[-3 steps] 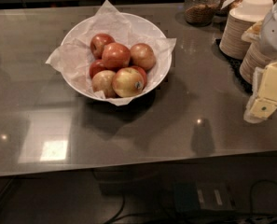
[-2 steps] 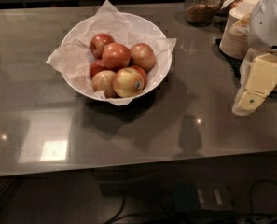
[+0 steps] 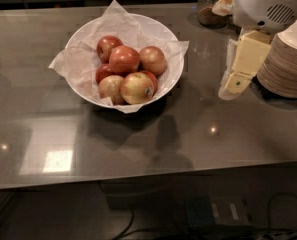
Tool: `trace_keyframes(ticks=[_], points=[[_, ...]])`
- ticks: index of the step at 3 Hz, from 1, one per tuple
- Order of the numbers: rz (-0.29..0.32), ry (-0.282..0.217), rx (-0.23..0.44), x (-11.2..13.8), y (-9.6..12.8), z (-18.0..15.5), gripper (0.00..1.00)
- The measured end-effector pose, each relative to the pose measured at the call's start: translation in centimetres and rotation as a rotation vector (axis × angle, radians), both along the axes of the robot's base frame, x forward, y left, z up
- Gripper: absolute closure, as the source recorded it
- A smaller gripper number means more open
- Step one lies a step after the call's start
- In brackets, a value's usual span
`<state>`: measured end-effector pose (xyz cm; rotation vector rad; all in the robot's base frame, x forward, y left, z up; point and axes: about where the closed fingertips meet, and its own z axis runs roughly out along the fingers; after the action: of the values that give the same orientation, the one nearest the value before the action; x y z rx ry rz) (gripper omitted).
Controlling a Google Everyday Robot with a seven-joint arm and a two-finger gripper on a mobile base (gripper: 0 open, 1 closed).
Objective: Pick apple from white bowl
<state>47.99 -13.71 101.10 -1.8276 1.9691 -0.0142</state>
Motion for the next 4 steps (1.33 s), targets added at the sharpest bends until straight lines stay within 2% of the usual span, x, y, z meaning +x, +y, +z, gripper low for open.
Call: trace_keyframes(ticks=[2,4], points=[[0.005,0.001,0.025,0.7,0.8,-0.7,0.0],[0.133,0.007,0.25,5.7,8.6,-4.1,0.0]])
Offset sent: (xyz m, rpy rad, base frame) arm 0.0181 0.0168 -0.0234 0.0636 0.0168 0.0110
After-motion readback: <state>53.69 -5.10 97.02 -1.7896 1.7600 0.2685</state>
